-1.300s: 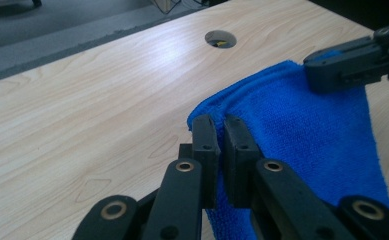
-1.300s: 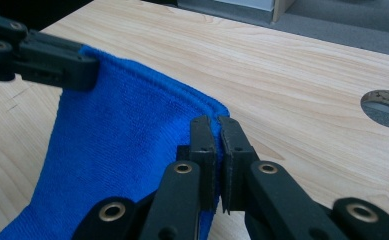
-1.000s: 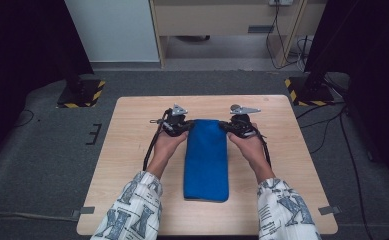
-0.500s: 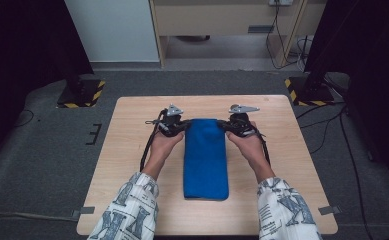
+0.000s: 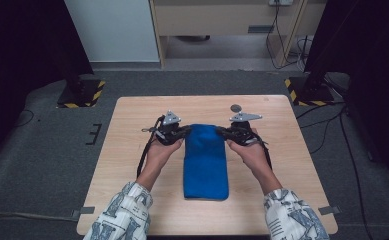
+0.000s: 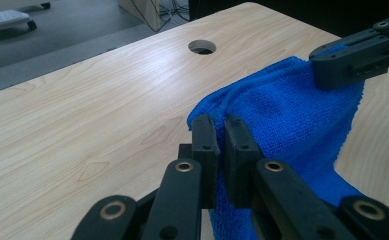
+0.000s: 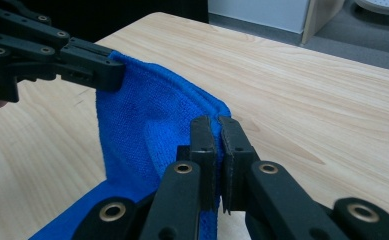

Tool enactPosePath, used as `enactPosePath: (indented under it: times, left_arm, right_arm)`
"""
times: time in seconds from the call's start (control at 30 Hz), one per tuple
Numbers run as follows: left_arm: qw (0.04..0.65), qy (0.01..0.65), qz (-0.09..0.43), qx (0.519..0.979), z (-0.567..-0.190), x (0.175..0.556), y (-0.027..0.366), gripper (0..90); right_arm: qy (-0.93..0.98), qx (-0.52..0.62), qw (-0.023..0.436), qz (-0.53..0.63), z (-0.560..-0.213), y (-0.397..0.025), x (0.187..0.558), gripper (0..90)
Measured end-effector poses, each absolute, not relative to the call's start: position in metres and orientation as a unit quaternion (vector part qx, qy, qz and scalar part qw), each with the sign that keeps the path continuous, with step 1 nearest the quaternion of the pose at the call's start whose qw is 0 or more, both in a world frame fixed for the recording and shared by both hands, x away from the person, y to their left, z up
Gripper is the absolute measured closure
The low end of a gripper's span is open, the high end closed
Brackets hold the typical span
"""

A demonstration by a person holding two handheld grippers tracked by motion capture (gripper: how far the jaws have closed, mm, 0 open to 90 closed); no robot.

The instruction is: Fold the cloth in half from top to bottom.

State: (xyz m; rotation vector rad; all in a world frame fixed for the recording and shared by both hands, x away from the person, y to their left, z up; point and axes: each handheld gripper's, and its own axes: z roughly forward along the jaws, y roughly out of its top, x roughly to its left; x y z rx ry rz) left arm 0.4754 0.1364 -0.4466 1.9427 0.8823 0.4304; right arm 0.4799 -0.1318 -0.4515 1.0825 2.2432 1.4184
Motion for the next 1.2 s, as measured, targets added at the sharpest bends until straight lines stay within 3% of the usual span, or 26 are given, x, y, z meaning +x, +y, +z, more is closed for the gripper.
enactPosePath:
  times: [0.53, 1.2]
  left_arm:
    - [0.478, 0.331, 0.165, 0.796, -0.443, 0.44, 0.142, 84.0]
    - [0.48, 0.315, 0.144, 0.806, -0.455, 0.409, 0.144, 83.6]
  right_arm:
    - [0.778, 0.353, 0.123, 0.504, -0.461, -0.143, 0.438, 86.5]
    - [0.778, 0.347, 0.115, 0.512, -0.467, -0.152, 0.419, 86.4]
